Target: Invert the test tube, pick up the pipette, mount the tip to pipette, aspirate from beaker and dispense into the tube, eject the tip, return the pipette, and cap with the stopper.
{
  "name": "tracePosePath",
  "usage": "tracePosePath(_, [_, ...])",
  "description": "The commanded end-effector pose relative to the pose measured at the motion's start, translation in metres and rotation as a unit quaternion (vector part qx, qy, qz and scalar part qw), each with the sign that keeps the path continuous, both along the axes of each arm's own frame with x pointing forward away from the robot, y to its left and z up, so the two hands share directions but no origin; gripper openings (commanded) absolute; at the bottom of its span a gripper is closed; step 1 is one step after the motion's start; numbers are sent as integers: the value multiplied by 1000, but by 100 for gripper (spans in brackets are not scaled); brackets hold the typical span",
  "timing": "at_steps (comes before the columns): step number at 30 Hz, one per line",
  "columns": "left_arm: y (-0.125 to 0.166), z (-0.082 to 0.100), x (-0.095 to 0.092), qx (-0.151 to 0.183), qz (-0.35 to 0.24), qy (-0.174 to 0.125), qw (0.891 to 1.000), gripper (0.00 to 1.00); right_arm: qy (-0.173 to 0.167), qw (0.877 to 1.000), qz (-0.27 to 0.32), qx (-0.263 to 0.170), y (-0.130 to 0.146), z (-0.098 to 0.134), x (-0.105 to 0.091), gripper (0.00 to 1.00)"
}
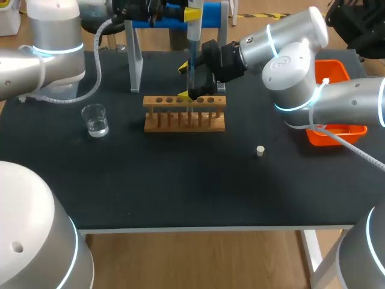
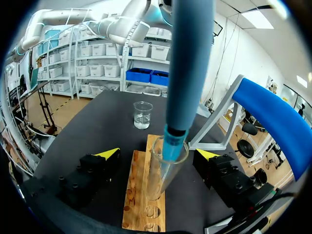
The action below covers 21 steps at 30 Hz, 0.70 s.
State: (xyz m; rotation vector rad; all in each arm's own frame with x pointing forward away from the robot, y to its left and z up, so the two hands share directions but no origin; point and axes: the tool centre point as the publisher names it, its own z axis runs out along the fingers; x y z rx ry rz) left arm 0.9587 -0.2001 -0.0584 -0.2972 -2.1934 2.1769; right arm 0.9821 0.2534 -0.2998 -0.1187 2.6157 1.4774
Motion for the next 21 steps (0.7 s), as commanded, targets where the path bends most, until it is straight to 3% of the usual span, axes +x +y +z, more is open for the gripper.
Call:
tracePosePath(1, [2, -1, 1, -1, -2, 0, 1000, 0, 1, 1000, 2, 0, 0, 0, 1, 100])
tracePosePath(21, [4, -7, -1, -2, 0, 4, 1000, 0, 1, 1000, 2, 0, 0, 0, 1, 100])
